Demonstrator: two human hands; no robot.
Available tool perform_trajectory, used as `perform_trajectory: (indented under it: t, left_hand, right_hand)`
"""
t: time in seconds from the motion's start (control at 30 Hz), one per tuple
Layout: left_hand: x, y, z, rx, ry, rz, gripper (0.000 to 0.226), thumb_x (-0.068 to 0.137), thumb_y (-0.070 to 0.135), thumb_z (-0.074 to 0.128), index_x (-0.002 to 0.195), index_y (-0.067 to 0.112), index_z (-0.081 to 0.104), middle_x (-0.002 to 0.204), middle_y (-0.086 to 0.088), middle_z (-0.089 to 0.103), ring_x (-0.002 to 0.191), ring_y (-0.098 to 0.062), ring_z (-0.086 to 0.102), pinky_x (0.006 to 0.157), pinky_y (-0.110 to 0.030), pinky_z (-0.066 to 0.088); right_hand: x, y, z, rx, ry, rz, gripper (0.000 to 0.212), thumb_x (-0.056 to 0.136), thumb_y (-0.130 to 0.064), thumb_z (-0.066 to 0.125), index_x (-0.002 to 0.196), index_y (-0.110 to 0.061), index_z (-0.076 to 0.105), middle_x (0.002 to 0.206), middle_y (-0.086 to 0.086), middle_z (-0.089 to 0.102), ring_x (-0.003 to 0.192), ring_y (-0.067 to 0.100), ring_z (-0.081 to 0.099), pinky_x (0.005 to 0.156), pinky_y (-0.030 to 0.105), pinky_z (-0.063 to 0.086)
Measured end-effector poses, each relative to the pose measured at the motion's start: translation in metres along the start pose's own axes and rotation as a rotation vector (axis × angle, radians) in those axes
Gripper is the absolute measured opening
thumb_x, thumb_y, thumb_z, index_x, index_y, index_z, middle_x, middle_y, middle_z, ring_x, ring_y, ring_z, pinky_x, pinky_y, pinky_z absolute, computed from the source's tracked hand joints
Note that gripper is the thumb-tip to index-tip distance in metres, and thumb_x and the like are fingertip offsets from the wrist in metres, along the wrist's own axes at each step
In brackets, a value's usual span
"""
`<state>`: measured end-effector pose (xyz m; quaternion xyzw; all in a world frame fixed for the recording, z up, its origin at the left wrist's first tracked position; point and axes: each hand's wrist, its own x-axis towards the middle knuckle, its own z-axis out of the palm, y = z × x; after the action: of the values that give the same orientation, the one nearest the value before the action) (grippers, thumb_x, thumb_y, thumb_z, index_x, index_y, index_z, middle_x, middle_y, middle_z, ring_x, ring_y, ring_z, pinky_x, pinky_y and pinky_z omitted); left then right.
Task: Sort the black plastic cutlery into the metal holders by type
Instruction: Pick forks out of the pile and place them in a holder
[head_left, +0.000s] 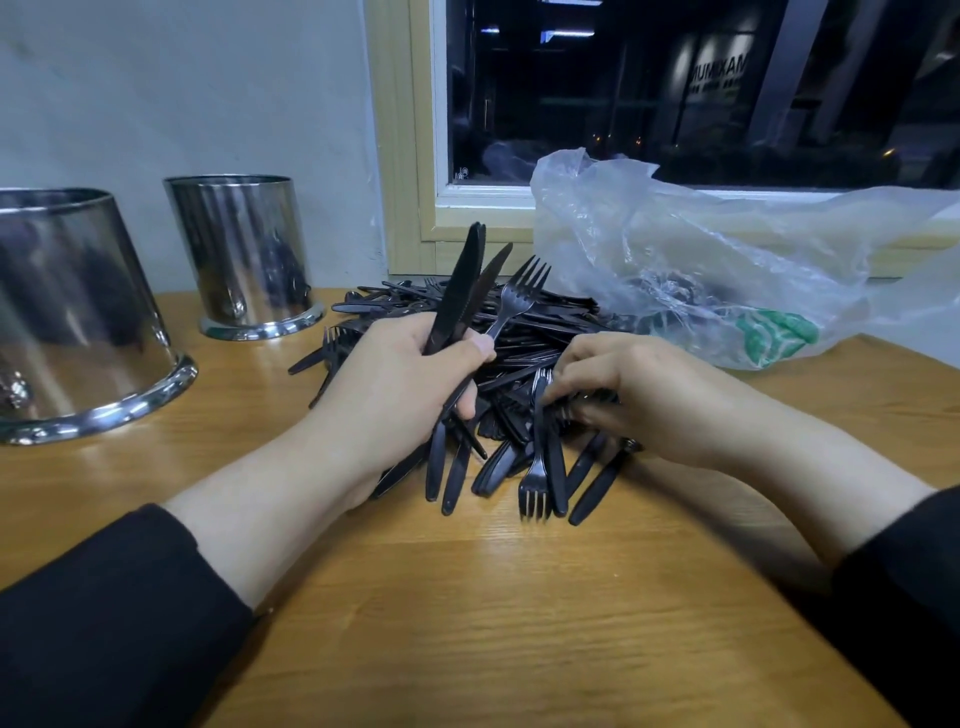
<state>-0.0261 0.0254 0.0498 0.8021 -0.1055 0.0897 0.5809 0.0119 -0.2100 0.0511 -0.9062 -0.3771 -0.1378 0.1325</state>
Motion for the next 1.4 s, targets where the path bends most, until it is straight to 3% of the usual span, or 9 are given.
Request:
perform_trajectory:
  t: [0.17, 0.33, 0.47, 0.67, 0.8, 0.9, 1.1, 1.27, 1.4]
  left_hand:
    - [-0.001, 0.001, 0.001, -0.016, 0.007, 0.003, 0.022, 0.102, 0.032, 0.059, 0.095, 0.015, 0.072, 0.061, -0.001, 0.062, 0.045, -0.005, 0.044, 0.054, -0.024, 0.034]
    - [0.000, 0.000, 0.000, -0.032, 0.025, 0.001, 0.022, 0.102, 0.031, 0.059, 0.096, 0.014, 0.071, 0.062, -0.001, 0.064, 0.046, -0.004, 0.046, 0.051, -0.022, 0.034]
    - [0.001, -0.001, 0.001, -0.067, 0.068, -0.007, 0.020, 0.101, 0.030, 0.060, 0.096, 0.014, 0.071, 0.062, -0.002, 0.063, 0.051, -0.013, 0.046, 0.041, -0.013, 0.035]
    - [0.002, -0.001, 0.001, -0.080, 0.086, -0.011, 0.018, 0.101, 0.027, 0.060, 0.097, 0.013, 0.070, 0.065, -0.003, 0.063, 0.054, -0.014, 0.050, 0.042, -0.011, 0.035]
    - [0.001, -0.001, 0.002, -0.075, 0.091, -0.005, 0.018, 0.101, 0.025, 0.060, 0.097, 0.010, 0.069, 0.067, -0.002, 0.064, 0.056, -0.015, 0.053, 0.041, -0.011, 0.035]
    - [0.001, -0.001, 0.002, -0.062, 0.081, -0.008, 0.018, 0.102, 0.025, 0.060, 0.097, 0.011, 0.069, 0.068, -0.001, 0.063, 0.057, -0.016, 0.054, 0.041, -0.011, 0.035]
    - [0.000, -0.001, 0.003, -0.053, 0.061, -0.032, 0.018, 0.101, 0.027, 0.061, 0.095, 0.013, 0.071, 0.074, -0.002, 0.071, 0.063, -0.016, 0.064, 0.047, -0.011, 0.039]
    - [-0.003, 0.001, 0.007, -0.075, 0.027, -0.051, 0.017, 0.100, 0.024, 0.063, 0.094, 0.011, 0.071, 0.078, -0.004, 0.074, 0.068, -0.020, 0.068, 0.068, -0.042, 0.059]
    - [-0.009, 0.007, 0.009, -0.124, -0.046, -0.110, 0.018, 0.102, 0.023, 0.062, 0.098, 0.007, 0.069, 0.080, -0.012, 0.075, 0.059, -0.026, 0.063, 0.048, -0.029, 0.053]
  right_hand:
    - [0.002, 0.000, -0.001, 0.057, 0.197, -0.024, 0.017, 0.089, -0.013, 0.074, 0.104, -0.020, 0.076, 0.099, -0.012, 0.066, 0.092, 0.002, 0.064, 0.083, 0.021, 0.051]
    - [0.001, -0.008, -0.006, 0.302, 0.571, 0.118, 0.012, 0.092, -0.016, 0.072, 0.094, -0.028, 0.071, 0.081, -0.013, 0.069, 0.075, 0.000, 0.061, 0.069, 0.008, 0.042]
    - [0.002, -0.006, -0.014, 0.556, 0.757, 0.212, 0.008, 0.094, -0.020, 0.070, 0.087, -0.023, 0.071, 0.077, -0.002, 0.071, 0.072, 0.008, 0.063, 0.068, 0.030, 0.051]
    - [0.004, -0.004, -0.015, 1.010, 0.735, 0.349, 0.003, 0.096, -0.008, 0.065, 0.096, -0.007, 0.068, 0.075, 0.001, 0.069, 0.070, 0.023, 0.071, 0.068, 0.028, 0.059]
    - [0.005, -0.002, -0.010, 1.095, 0.648, 0.444, 0.006, 0.094, -0.011, 0.068, 0.097, -0.005, 0.067, 0.072, 0.003, 0.068, 0.071, 0.026, 0.070, 0.075, 0.038, 0.062]
    - [0.007, -0.004, -0.004, 1.151, 0.582, 0.513, 0.007, 0.094, -0.008, 0.068, 0.094, -0.002, 0.065, 0.078, 0.016, 0.060, 0.069, 0.024, 0.070, 0.065, 0.030, 0.062]
    - [0.008, -0.006, 0.000, 1.192, 0.469, 0.507, 0.007, 0.095, -0.012, 0.066, 0.093, -0.005, 0.065, 0.074, 0.011, 0.068, 0.061, 0.023, 0.064, 0.054, 0.025, 0.054]
    - [0.010, -0.012, 0.003, 1.262, 0.431, 0.395, 0.008, 0.096, -0.017, 0.066, 0.091, -0.010, 0.068, 0.075, 0.015, 0.063, 0.061, 0.024, 0.059, 0.053, 0.026, 0.049]
    - [0.011, -0.015, 0.006, 1.228, 0.440, 0.367, 0.010, 0.097, -0.018, 0.066, 0.089, -0.014, 0.071, 0.072, 0.015, 0.064, 0.061, 0.026, 0.058, 0.055, 0.030, 0.048]
